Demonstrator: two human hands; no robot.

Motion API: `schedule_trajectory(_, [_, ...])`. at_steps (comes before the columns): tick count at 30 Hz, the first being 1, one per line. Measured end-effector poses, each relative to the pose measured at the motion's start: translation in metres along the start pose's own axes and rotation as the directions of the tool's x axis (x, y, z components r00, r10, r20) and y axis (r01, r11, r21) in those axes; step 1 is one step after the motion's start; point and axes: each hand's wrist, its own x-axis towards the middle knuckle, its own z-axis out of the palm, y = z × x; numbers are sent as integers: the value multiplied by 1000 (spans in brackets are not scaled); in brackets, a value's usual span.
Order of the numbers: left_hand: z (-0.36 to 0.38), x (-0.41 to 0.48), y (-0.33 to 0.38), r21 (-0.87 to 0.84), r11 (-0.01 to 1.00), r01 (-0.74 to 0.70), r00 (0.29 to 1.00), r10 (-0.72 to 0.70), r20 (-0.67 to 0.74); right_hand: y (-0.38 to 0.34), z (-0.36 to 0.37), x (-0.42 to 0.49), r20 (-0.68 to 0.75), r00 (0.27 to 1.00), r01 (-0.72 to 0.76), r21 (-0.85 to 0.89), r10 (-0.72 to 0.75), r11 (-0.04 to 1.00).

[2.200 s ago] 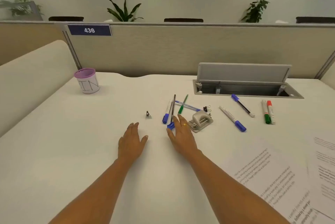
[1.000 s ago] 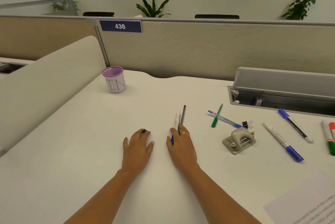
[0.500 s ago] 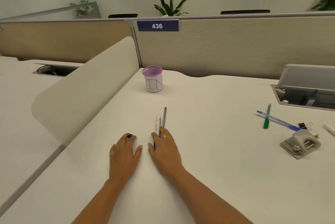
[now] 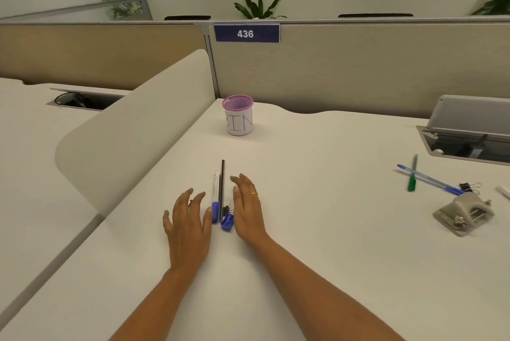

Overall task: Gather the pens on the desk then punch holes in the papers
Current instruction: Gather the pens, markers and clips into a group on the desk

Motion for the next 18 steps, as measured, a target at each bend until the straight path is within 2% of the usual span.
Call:
schedule_trajectory(3, [3, -5, 19, 115, 980, -161, 986, 163, -16, 8, -28, 4, -49, 999, -4, -71, 0, 997])
schedule_trajectory(6, [13, -13, 46, 166, 934, -316, 949, 315, 38, 23, -72, 8, -73, 997, 17, -288, -40, 957])
schedule_trajectory(8, [22, -16, 63, 187, 894, -408, 913, 397, 93, 36, -106, 14, -104, 993, -6, -467, -48, 884])
schedule_trajectory(11, [34, -17, 84, 175, 848, -500, 863, 469, 189, 55, -158, 19, -183, 983, -141, -710, 12, 690])
schedule_trajectory(14, [46, -16, 91, 86, 870, -486, 846, 444, 294, 68, -206, 21, -297, 953, -282, -791, 62, 543])
schedule_trajectory(18, [59, -13, 83, 24, 945, -327, 887, 298, 354, 77, -260, 29, -408, 895, -446, -803, 179, 395])
